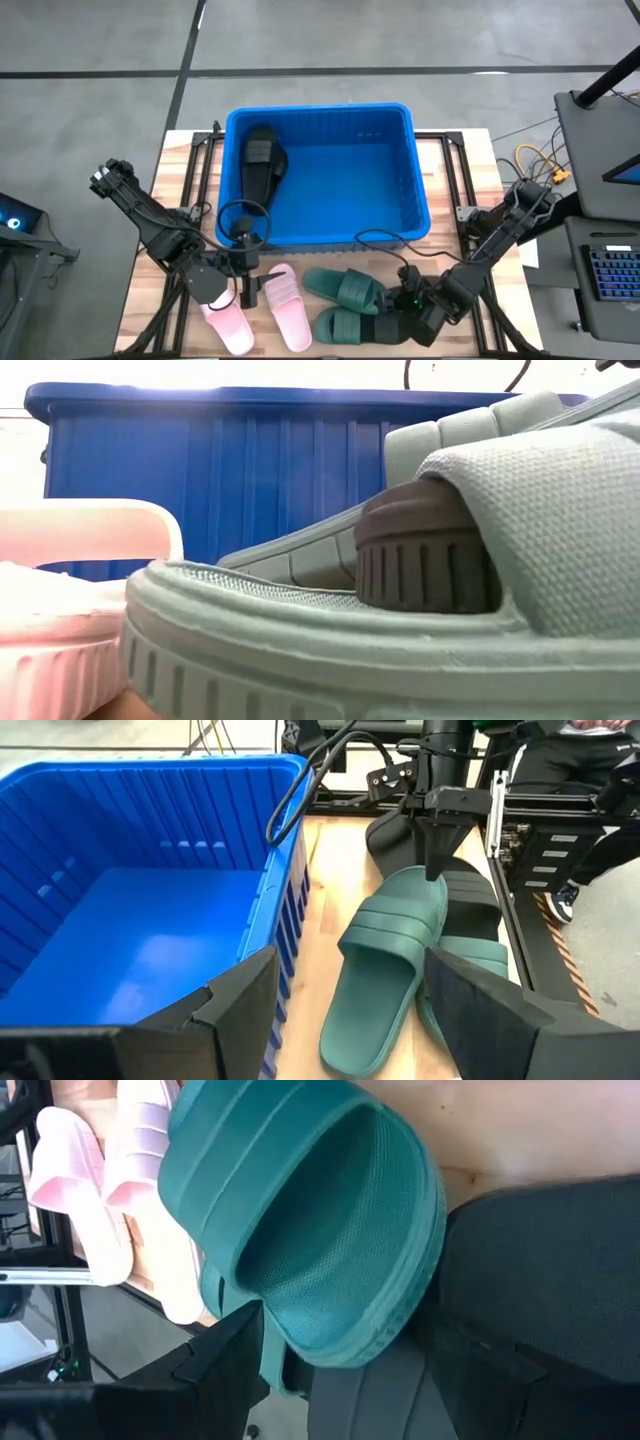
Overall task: Pick and place slides into bin
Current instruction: Put the green slipper into the blue bin
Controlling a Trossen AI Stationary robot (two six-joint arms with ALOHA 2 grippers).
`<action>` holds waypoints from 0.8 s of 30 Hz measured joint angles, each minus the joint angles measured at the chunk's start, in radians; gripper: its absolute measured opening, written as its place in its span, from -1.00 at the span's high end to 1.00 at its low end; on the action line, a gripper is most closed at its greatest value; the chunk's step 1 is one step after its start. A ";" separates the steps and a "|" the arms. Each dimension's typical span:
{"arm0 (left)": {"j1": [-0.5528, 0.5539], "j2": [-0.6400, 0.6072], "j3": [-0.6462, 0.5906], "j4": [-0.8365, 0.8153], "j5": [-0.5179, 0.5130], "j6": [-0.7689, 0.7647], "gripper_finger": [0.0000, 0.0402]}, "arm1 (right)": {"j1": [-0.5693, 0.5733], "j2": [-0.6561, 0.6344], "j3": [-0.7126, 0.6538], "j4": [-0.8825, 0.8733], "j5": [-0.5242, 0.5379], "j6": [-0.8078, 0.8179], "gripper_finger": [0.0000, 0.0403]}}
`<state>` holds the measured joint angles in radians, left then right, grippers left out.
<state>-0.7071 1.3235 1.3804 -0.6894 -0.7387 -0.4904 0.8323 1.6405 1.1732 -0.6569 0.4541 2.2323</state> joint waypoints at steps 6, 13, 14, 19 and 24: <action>0.000 0.000 0.000 0.003 0.000 0.000 -0.16 | 0.001 -0.001 0.000 0.013 -0.001 0.000 -0.25; 0.000 0.000 0.000 0.007 0.000 0.000 -0.16 | 0.001 -0.001 0.000 0.013 -0.001 -0.007 -0.16; 0.000 0.000 0.000 0.009 0.000 0.000 -0.16 | 0.001 -0.001 0.000 0.013 -0.001 -0.007 -0.15; 0.000 0.000 0.000 0.018 0.000 0.000 -0.16 | 0.001 -0.002 0.000 0.013 -0.009 -0.007 -0.10; 0.000 0.000 0.000 0.027 0.000 0.005 -0.16 | 0.001 -0.002 0.000 0.013 -0.013 -0.007 -0.10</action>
<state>-0.7071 1.3235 1.3804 -0.6625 -0.7387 -0.4855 0.8330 1.6390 1.1732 -0.6437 0.4412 2.2257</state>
